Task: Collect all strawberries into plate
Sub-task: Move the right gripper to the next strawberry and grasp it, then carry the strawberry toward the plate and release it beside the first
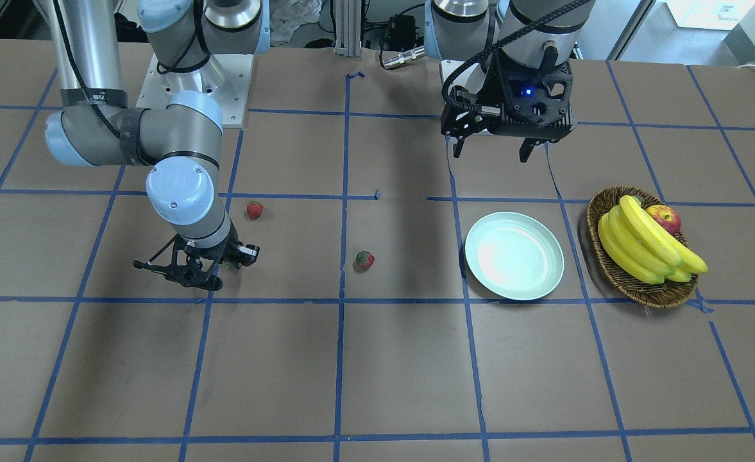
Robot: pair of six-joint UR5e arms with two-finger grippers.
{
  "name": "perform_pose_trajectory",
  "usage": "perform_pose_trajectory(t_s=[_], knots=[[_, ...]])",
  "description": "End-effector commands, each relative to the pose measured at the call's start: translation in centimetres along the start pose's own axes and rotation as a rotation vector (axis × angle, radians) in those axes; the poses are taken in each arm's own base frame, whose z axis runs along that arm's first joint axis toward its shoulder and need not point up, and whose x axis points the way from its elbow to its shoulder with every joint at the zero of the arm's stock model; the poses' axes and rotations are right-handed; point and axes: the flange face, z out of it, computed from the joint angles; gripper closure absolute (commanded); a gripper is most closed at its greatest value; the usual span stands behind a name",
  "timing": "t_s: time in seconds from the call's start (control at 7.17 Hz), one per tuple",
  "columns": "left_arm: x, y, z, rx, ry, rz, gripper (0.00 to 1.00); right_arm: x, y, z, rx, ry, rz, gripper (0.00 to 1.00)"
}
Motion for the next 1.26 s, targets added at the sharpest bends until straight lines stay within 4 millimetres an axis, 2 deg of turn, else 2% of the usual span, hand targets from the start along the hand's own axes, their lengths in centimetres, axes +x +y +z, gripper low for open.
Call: perform_pose_trajectory(t_s=[0.0,0.14,0.28,0.42,0.56,0.84,0.98,1.12], knots=[[0.0,0.0,0.0,0.001,0.000,0.000,0.00,-0.9,-1.3,-3.1,0.065,-0.028,-0.012,1.00],[0.0,0.0,0.0,0.001,0.002,0.000,0.00,-3.2,-2.2,-6.6,0.107,-0.148,-0.026,1.00],[0.0,0.0,0.0,0.001,0.002,0.000,0.00,-7.2,-0.5,-8.1,0.114,-0.215,-0.046,1.00],[0.0,0.0,0.0,0.001,0.002,0.000,0.00,-11.4,2.3,-8.3,0.115,-0.222,-0.063,1.00],[0.0,0.0,0.0,-0.001,0.002,0.000,0.00,-14.4,4.7,-8.2,0.125,-0.234,-0.102,1.00],[0.0,-0.1,0.0,-0.001,0.002,-0.002,0.00,-18.6,8.5,-7.6,0.016,-0.380,-0.165,1.00],[0.0,0.0,0.0,0.001,0.002,0.000,0.00,-21.7,10.7,-5.7,0.020,-0.375,-0.173,1.00],[0.0,0.0,0.0,0.001,0.002,0.001,0.00,-23.5,11.5,-3.2,0.005,-0.362,-0.168,1.00]])
